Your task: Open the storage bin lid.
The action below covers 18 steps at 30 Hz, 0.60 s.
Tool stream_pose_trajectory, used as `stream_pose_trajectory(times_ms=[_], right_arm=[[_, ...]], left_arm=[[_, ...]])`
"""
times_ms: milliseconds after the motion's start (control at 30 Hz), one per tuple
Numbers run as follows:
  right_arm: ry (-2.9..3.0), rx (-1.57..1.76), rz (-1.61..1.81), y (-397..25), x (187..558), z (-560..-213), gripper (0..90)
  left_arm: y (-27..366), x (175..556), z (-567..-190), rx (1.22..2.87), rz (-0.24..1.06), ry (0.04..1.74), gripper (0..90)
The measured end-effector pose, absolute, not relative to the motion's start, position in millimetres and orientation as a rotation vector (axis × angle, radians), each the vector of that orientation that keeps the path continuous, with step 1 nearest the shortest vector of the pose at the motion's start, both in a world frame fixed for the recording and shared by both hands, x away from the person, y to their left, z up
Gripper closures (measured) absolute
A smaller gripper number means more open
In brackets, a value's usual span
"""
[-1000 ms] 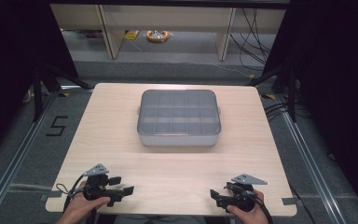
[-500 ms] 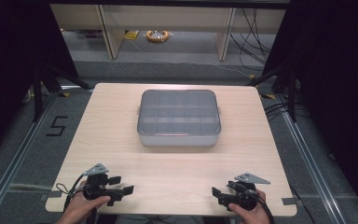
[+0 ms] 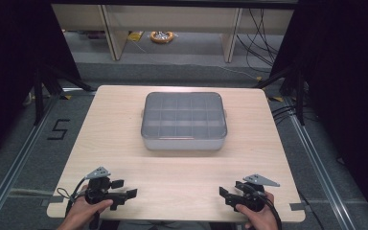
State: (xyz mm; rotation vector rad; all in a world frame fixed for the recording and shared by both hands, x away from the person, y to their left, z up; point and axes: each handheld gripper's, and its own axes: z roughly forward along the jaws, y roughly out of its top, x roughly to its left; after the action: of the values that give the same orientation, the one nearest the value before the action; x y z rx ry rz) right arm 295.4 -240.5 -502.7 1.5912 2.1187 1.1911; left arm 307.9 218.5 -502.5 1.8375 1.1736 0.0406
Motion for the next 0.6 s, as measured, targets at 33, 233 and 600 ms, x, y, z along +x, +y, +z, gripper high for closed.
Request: stream_pose_trajectory(times_ms=[33,233,600], right_arm=[[2.103,1.600,1.201,-243.3,298.6,-503.1,26.0],[2.021,1.705,1.262,-249.5,305.4,-498.7,26.1],[1.981,1.693,1.324,-256.8,325.9,-497.8,26.3]], left_arm=[[218.6,309.0,-501.6,1.831,0.040,1.176,21.0],[219.3,315.5,-500.4,1.820,0.048,1.170,21.1],[221.7,330.5,-498.3,1.786,0.038,1.203,21.5]])
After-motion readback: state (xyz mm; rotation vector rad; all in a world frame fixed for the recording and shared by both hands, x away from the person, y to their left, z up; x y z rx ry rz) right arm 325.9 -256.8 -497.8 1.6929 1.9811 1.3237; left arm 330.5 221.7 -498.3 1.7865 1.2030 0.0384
